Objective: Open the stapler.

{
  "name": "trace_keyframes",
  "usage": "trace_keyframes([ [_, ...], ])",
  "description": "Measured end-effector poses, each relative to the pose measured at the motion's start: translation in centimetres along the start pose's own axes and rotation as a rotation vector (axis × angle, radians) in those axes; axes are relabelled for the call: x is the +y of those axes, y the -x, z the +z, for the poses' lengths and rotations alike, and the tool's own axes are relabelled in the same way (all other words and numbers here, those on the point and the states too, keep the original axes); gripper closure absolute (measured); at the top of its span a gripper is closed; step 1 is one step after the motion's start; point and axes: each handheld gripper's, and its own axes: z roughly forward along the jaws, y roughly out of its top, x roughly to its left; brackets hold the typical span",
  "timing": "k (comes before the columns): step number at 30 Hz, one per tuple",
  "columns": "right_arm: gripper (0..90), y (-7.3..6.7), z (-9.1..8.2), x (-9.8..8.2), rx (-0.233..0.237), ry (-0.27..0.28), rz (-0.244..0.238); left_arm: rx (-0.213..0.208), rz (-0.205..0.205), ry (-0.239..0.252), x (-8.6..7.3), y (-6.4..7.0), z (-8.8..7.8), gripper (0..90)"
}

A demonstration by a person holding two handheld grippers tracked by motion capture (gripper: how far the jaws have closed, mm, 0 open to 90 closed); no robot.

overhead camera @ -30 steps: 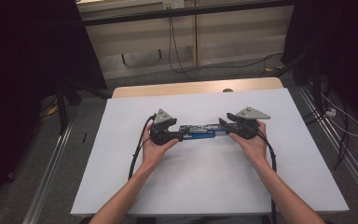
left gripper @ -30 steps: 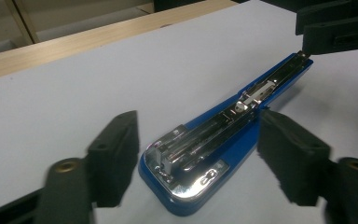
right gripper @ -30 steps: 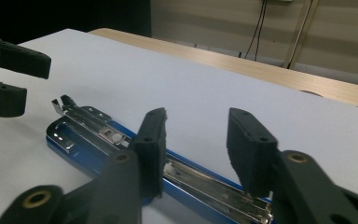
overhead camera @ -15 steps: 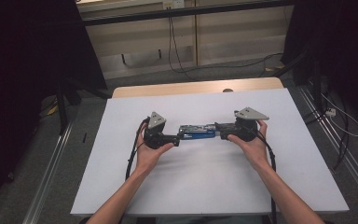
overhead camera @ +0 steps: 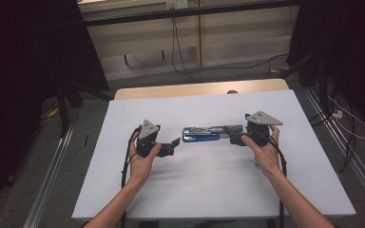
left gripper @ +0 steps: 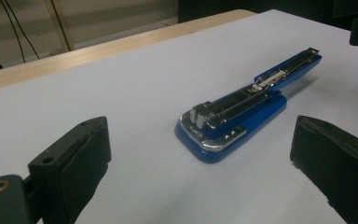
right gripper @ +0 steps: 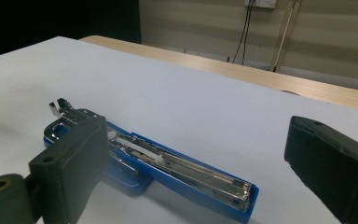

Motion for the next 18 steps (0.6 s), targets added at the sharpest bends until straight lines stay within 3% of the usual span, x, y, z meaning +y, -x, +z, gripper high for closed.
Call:
trace_keyframes([
  [11,6.4,0.5,-1.8,-0.7,-0.025,0.015,0.020,0.012,0.011,0.013,-0.7,0.0,-1.8,5.5],
  [18,6.5,0.6,-2.9,-1.1,-0.041,0.011,0.024,0.025,-0.022,0.028,-1.3,0.3,-3.4,5.4],
])
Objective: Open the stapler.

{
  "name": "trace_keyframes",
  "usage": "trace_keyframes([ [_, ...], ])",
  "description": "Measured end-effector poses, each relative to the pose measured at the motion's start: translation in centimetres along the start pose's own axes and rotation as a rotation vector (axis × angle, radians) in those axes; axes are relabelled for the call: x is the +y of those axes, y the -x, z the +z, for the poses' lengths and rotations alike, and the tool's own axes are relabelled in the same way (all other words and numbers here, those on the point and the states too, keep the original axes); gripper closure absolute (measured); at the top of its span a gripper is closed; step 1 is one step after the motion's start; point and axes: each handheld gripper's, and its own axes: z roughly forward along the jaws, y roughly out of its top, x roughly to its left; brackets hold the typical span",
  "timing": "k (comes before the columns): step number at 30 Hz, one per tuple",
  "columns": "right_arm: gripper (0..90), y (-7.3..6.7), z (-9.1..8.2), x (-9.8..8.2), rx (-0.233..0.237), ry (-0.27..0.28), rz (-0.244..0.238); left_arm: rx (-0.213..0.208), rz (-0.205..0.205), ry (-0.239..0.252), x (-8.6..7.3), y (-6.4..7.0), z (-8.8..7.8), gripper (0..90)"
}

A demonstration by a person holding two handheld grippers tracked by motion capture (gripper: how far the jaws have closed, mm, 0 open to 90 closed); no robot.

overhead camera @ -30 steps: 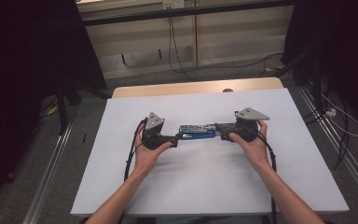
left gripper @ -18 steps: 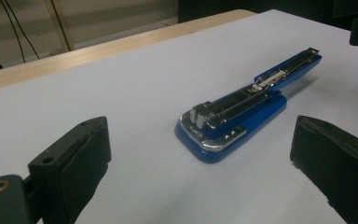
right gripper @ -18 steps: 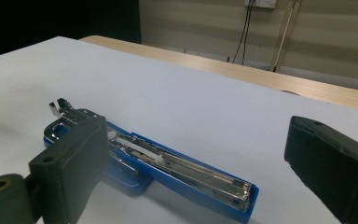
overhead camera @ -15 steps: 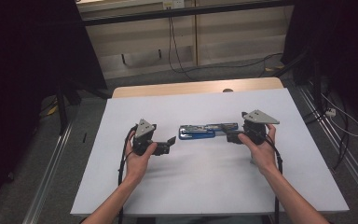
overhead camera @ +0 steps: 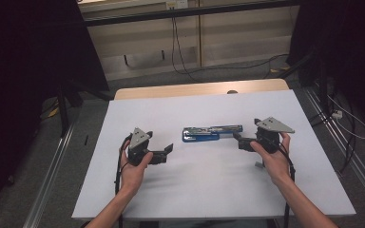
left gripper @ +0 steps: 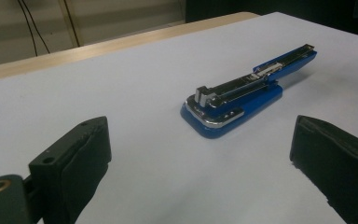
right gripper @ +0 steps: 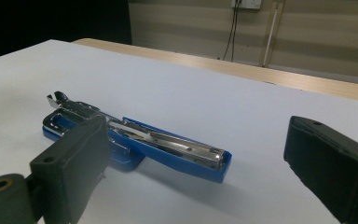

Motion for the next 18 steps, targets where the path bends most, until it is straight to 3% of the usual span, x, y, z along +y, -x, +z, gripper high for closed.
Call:
trace_keyframes([
  [6,6.6,0.6,-1.4,-0.2,-0.013,0.020,0.008,0.012,0.005,0.043,-0.3,0.1,-1.8,5.0],
  [10,6.5,1.2,-2.5,-0.6,-0.033,0.030,0.019,0.022,-0.006,0.031,-0.7,0.0,-2.5,5.0],
  [18,6.5,1.0,-3.7,-1.6,-0.050,0.031,0.028,0.033,-0.008,0.037,-1.6,-0.2,-3.8,4.9],
])
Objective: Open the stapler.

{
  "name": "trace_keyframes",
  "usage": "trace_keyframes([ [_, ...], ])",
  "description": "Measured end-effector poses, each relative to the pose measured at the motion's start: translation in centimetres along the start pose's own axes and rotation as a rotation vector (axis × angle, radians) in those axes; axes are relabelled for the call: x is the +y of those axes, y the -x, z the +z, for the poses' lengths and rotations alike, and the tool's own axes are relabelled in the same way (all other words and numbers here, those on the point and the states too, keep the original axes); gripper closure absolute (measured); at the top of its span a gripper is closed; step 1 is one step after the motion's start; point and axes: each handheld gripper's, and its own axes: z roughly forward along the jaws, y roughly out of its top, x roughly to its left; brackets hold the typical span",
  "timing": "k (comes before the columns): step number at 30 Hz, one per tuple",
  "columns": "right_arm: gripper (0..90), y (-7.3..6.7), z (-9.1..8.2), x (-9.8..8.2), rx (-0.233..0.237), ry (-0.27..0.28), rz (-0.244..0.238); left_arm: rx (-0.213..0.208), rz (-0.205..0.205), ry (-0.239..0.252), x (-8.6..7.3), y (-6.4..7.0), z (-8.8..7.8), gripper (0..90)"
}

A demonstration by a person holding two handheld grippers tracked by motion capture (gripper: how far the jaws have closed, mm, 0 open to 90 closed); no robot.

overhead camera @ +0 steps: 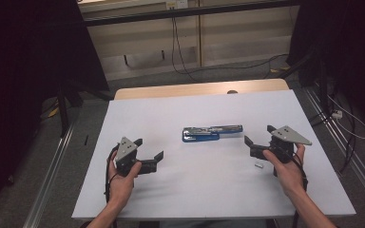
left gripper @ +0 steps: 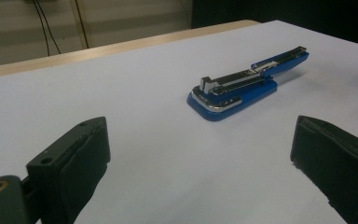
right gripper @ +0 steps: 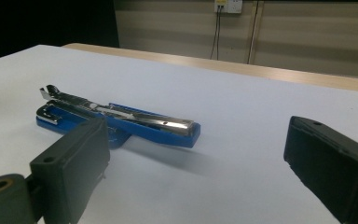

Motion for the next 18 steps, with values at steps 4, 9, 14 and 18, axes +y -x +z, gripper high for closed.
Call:
trace_keyframes([
  [4,6.2,-0.1,-1.2,-0.3,0.003,0.011,0.015,0.020,-0.015,0.001,-0.5,-0.2,-0.8,4.1],
  [9,6.2,0.1,-2.9,-1.1,-0.016,0.016,0.012,0.030,-0.026,0.001,-0.9,-0.5,-1.8,4.1],
  [14,6.2,0.0,-3.9,-1.6,-0.025,0.020,0.011,0.061,-0.029,0.010,-1.3,-0.8,-2.6,4.1],
  [18,6.2,0.0,-5.1,-2.1,-0.046,0.017,0.006,0.090,-0.055,0.005,-1.6,-1.0,-3.2,4.1],
])
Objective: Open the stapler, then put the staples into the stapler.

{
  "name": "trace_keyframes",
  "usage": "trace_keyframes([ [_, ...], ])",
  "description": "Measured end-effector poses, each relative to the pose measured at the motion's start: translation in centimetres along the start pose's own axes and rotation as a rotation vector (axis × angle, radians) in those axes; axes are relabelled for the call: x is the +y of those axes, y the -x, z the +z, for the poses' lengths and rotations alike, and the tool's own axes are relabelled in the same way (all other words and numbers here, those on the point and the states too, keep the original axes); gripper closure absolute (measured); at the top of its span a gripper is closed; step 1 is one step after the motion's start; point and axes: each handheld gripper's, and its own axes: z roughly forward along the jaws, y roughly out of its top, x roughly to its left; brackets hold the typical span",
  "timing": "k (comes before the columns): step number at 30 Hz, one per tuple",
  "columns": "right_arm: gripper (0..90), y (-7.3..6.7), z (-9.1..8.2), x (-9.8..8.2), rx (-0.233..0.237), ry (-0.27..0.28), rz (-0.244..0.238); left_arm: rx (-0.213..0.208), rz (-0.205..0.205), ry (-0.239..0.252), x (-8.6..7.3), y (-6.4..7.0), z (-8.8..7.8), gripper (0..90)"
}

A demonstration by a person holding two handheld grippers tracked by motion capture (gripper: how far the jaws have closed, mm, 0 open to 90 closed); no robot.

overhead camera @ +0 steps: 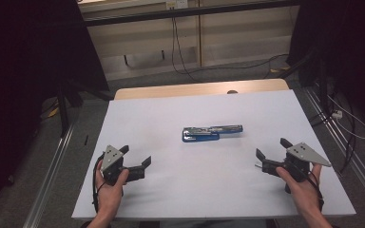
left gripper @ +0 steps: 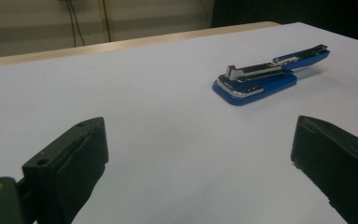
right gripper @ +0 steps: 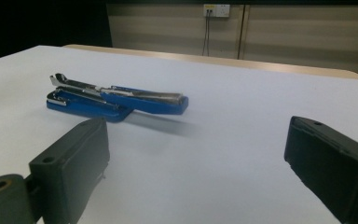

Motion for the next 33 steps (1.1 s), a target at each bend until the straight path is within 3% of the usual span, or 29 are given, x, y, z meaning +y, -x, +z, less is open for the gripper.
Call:
trace_keyframes([
  [3,5.6,-0.2,-0.5,-0.5,0.009,-0.031,-0.010,-0.001,0.012,-0.005,-0.2,0.0,-0.5,4.1],
  [8,5.6,-0.4,-0.9,-0.4,0.014,-0.005,-0.015,0.002,0.015,0.004,-0.3,0.1,-1.0,3.9],
  [10,5.6,-0.3,-0.7,-0.5,0.014,-0.026,-0.018,-0.004,0.016,-0.004,-0.4,0.2,-0.8,3.8],
  [20,5.7,-0.3,-0.5,-0.2,0.026,-0.020,-0.022,-0.042,0.046,-0.028,-0.3,0.9,-0.1,3.9],
  [28,4.7,-0.9,0.4,0.1,0.079,-0.046,-0.049,-0.076,0.020,-0.038,-0.3,0.6,0.0,4.5],
  [33,5.5,-1.3,0.8,0.2,0.124,-0.064,-0.053,-0.083,0.037,-0.036,-0.2,0.7,-0.3,4.5],
])
